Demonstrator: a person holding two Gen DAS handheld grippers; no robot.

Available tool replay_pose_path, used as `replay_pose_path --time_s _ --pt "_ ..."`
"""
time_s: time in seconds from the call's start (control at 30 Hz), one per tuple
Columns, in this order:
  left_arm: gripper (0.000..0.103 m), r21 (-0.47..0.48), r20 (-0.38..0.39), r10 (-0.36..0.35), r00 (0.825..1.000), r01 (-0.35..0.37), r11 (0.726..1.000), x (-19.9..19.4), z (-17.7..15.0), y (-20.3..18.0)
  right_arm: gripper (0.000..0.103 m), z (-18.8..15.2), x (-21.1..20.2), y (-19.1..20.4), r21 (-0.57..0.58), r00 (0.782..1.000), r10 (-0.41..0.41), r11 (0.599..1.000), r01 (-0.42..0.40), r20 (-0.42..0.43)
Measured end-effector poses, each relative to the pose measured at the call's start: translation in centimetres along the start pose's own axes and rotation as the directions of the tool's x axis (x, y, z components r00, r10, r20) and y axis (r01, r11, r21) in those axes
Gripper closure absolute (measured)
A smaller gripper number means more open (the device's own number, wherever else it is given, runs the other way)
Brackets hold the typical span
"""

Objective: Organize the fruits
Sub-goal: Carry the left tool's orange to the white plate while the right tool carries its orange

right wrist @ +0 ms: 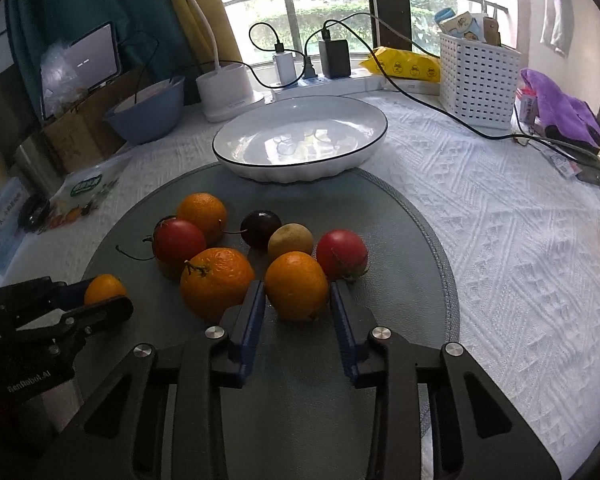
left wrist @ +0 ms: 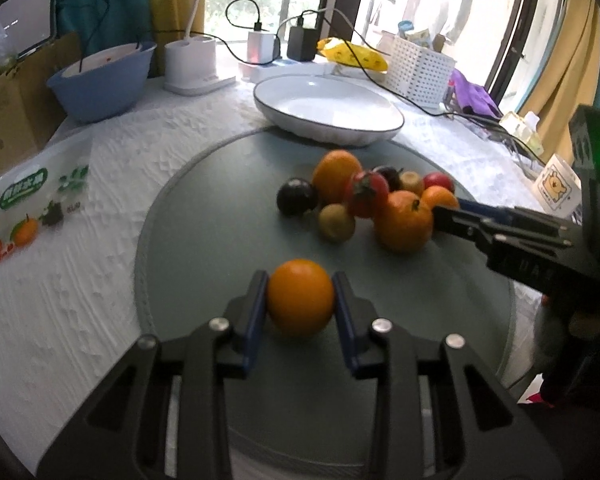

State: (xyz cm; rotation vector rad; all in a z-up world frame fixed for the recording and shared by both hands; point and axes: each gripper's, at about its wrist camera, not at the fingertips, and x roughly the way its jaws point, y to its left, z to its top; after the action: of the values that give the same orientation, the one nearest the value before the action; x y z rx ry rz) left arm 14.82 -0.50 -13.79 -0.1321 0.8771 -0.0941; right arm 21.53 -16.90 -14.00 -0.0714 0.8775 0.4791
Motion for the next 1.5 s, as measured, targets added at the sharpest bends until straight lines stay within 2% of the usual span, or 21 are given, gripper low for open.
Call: replay_pose_path --time_s 0.53,0.77,1.0,1.07,1.1,1.3,1.4,1.5 --pt "0.070 0.029 0.072 -0.007 0.997 0.005 1.000 -1.7 1.9 -0.3 0.068 0.6 -3.1 0.3 -0.022 0.997 0.023 1.000 -0.021 0.077" --pt "0.070 0.035 0.082 -0.010 0.997 0.007 0.999 -2.0 2.2 -0.4 0.068 0.0 -2.9 1.3 -0.068 0.998 0.048 0.997 -0.044 0.048" --pt "0.070 0.039 0.079 -0.024 0.997 0.021 0.999 -2.1 1.5 -0.8 0.068 -1.1 -3.6 1.2 -0.070 0.998 0.044 0.997 -0.040 0.055" --pt "0.070 0.044 0.083 -0.028 0.996 0.024 0.999 -2.4 1.3 -0.9 0.081 -1.2 -3.9 1.0 -0.061 0.998 0.037 0.998 -0.034 0.060" --pt "0.070 0.045 0.086 -0.028 0.996 0.024 0.999 -2.5 1.3 -1.0 0.085 -1.2 -4.0 1.0 -0.058 0.997 0.035 0.998 -0.032 0.062" --pt "0.070 0.051 0.095 -0.030 0.995 0.026 0.998 -2.8 1.3 -1.0 0.085 -1.6 -3.6 1.1 -0.071 0.999 0.003 0.997 0.000 0.037" --pt "0.070 0.048 0.091 -0.030 0.995 0.025 0.999 -2.7 1.2 -1.0 0.082 -1.7 -3.6 1.0 -0.078 0.999 -0.011 0.997 0.014 0.036" --pt "0.070 0.049 0.088 -0.029 0.996 0.025 0.999 -2.6 1.2 -1.0 0.062 -1.9 -3.3 0.5 -0.071 0.999 -0.042 0.996 0.044 0.028"
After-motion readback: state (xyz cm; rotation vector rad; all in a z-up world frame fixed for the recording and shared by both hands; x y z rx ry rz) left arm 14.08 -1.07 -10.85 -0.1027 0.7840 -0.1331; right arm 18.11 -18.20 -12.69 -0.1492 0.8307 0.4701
